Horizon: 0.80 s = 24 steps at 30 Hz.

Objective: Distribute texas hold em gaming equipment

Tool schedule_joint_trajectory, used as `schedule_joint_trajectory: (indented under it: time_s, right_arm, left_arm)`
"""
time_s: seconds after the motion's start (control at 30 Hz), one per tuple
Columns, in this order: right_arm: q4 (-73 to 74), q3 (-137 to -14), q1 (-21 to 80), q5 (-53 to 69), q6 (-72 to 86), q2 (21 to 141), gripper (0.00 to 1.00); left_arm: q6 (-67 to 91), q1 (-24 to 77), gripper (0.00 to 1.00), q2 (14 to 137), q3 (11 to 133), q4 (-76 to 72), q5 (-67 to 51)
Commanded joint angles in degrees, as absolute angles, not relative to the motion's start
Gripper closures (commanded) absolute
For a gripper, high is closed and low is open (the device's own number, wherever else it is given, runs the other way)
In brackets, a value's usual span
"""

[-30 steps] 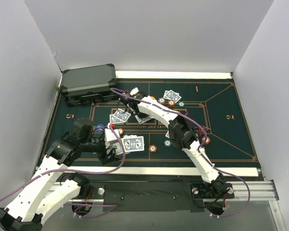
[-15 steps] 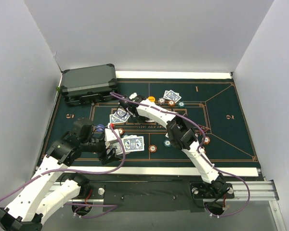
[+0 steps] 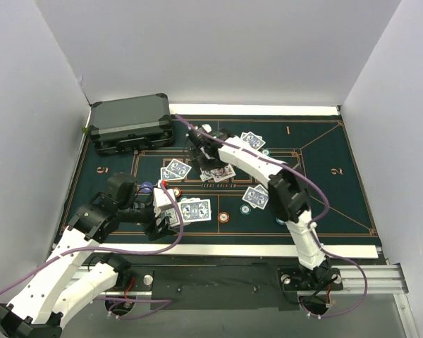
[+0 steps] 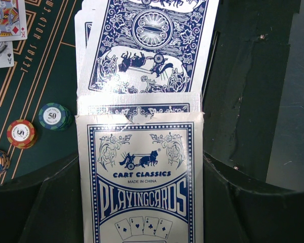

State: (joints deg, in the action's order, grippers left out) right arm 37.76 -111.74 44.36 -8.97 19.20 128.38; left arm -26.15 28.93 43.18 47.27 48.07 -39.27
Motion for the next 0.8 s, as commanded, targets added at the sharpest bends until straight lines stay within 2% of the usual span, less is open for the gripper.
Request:
schedule_joint_trajectory:
  time_s: [0.0, 0.03, 0.37, 0.47, 0.6, 0.77]
  right_arm:
    - [34.9, -105.7, 40.4, 3.1, 27.1, 113.8, 0.26]
    - [33.2, -104.5, 39.6, 6.5, 29.0, 109.8, 0.2]
    - [13.6, -72.5, 35.7, 23.6, 49.0, 76.7, 0.09]
    - [1.8, -61.2, 36.6, 26.3, 56.3, 68.5, 0.06]
    - [-3.3, -55.8, 42.1, 24.5, 60.2, 65.0, 0.05]
    - [-4.6, -54.8, 50.5, 21.3, 61.3, 66.6, 0.06]
  left_arm:
    - [-26.4, 29.0, 1.0, 42.4, 48.4, 45.8, -40.2]
    - [-26.4, 29.0, 1.0, 42.5, 48.3, 45.8, -40.3]
    - [-26.9, 29.0, 1.0, 42.8, 48.2, 45.9, -40.1]
    - [-26.9, 29.0, 1.0, 42.8, 48.3, 45.8, -40.1]
    - [-26.9, 29.0, 1.0, 43.0, 48.4, 45.7, -39.9]
    - [-26.6, 29.0, 1.0, 43.0, 48.1, 45.4, -40.0]
